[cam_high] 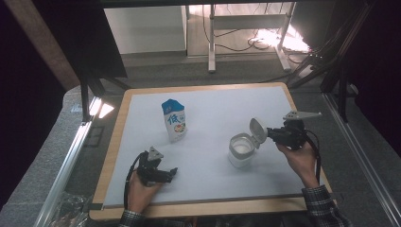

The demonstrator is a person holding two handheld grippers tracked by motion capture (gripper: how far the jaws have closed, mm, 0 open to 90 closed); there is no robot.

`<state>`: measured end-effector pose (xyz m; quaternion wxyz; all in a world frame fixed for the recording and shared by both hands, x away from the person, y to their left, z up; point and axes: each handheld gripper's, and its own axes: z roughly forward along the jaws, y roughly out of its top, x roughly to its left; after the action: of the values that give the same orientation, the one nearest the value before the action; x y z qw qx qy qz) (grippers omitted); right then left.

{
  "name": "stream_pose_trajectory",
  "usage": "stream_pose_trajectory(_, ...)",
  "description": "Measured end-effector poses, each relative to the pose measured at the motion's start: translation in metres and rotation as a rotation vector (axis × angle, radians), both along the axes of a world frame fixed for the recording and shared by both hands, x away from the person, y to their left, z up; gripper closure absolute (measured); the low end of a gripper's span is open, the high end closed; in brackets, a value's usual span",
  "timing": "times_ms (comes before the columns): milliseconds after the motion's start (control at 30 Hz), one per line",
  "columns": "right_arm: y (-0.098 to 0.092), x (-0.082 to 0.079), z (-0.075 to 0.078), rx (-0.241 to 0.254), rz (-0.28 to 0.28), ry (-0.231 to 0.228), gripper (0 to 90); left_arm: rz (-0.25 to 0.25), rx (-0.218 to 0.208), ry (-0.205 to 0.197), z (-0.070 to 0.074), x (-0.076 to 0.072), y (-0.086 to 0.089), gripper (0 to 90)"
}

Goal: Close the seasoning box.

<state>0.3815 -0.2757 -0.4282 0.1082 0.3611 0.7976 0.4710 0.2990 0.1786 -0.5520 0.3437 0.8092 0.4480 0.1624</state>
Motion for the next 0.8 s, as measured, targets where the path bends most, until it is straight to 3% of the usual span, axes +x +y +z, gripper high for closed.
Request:
stream_pose_trajectory(400, 0.012, -0.003, 0.002, -0.002, 0.046, 0.005, 84.7, 0.001, -0.001, -0.001, 0.000, 0.000, 0.000, 6.4)
stream_pose_trajectory(600, 0.008, -0.003, 0.005, -0.003, 0.027, -0.004, 80.5, 0.001, -0.001, -0.001, 0.000, 0.000, 0.000, 6.4)
stream_pose_trajectory(800, 0.005, -0.005, 0.006, -0.037, 0.002, -0.032, 69.6, 0.004, -0.003, -0.002, 0.000, 0.000, 0.000, 6.4)
